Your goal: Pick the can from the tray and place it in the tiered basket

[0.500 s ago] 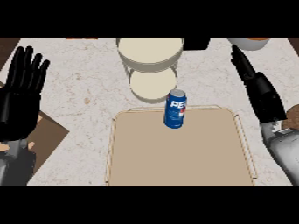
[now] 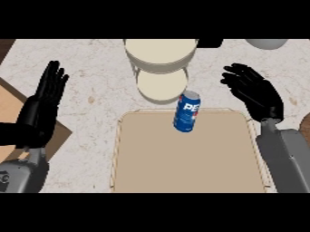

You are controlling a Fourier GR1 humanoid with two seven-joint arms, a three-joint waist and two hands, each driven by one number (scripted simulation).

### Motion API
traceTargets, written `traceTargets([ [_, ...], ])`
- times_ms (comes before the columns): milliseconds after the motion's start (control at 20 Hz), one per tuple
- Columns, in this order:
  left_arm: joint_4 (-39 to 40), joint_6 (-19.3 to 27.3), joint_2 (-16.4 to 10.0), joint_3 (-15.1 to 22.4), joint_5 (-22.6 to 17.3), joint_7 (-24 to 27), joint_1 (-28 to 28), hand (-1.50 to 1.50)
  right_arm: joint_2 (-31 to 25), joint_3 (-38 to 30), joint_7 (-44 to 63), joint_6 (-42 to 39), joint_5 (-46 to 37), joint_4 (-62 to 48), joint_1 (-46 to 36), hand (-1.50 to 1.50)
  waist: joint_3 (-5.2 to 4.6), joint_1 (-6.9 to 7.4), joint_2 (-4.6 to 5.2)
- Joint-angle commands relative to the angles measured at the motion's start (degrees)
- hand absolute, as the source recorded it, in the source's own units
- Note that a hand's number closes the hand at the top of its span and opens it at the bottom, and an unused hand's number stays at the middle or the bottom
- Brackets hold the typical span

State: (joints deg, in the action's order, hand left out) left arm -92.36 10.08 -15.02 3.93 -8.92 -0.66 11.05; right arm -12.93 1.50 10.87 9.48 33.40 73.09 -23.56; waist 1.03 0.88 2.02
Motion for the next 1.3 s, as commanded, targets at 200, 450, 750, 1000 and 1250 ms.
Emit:
traceTargets([
  [200, 2.95, 2.75, 1.74, 4.0, 5.31, -0.69, -1.23, 0.0, 2.06, -11.98, 13.22, -22.69, 28.01, -8.94, -2.79, -1.5, -0.64, 0.11, -0.88],
  [450, 3.2, 6.16, 5.45, 8.32, 9.56, -0.64, -2.3, 0.0, -10.65, -13.0, 19.37, -39.03, 27.56, -16.28, -6.25, -1.5, -0.84, 0.41, -1.37],
  [750, 4.9, 5.13, 5.26, 8.0, 9.19, -0.63, -0.25, 0.0, -22.62, -5.62, 22.57, -53.01, 16.32, -11.86, -15.0, -1.5, -1.02, 1.79, -1.11],
  [1000, 5.01, 5.66, 6.65, 9.95, 10.61, -2.03, 1.19, 0.0, -26.09, -1.33, 21.21, -62.24, 6.76, -12.03, -23.4, -1.5, -0.97, 3.15, -0.84],
  [1250, 5.92, 6.57, 7.06, 9.63, 11.41, -0.03, -0.91, 0.0, -22.39, 3.64, 18.81, -65.04, -3.06, -16.48, -30.37, -1.5, -1.02, 2.88, -1.0],
])
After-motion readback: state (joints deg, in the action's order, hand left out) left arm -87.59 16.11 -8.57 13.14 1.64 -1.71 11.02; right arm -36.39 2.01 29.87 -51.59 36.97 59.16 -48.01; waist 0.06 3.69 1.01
